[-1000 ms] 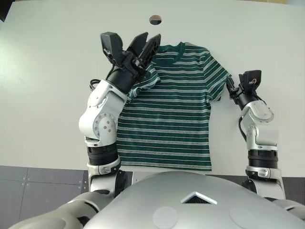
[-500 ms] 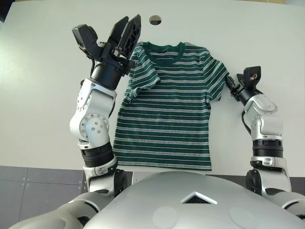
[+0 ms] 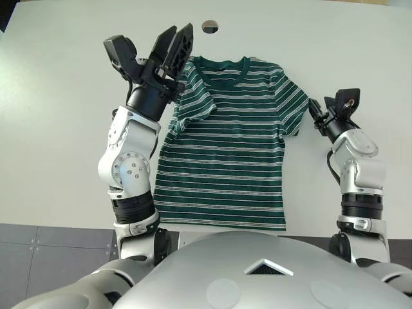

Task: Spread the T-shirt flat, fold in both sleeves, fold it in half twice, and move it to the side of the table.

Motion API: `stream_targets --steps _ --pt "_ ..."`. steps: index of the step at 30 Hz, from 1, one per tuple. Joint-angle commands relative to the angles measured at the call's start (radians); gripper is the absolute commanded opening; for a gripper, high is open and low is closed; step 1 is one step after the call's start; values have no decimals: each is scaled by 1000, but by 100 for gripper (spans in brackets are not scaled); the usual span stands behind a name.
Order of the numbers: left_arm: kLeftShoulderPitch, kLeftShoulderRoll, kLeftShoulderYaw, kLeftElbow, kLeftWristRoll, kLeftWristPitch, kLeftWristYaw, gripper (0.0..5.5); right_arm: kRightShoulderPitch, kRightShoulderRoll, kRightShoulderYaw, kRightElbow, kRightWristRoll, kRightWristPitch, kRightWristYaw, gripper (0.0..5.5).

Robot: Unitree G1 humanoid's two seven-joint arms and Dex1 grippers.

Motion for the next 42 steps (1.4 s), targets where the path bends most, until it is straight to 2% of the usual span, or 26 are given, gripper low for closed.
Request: stream_targets --steps 1,10,17,21,24,29,35,42 --pt "-11 17 -5 12 14 -7 9 233 -23 12 23 9 0 12 -2 228" --pt "-11 18 -1 -24 -5 -4 20 233 -46 1 50 178 -8 16 23 228" --pt "-16 23 7 2 -2 -14 27 233 17 13 141 83 -14 27 73 119" --pt "-12 24 10 7 -2 -18 26 233 31 12 142 66 -6 30 68 46" --pt "-7 25 10 18 7 -27 22 233 32 14 127 50 1 20 53 13" --pt "-5 25 5 31 12 -38 19 233 26 10 105 -8 6 11 42 13" --pt "-1 23 -9 40 21 -52 14 233 -25 44 163 -160 14 80 42 13" --pt "8 20 -30 43 35 -64 9 233 -91 103 233 -95 3 97 42 13"
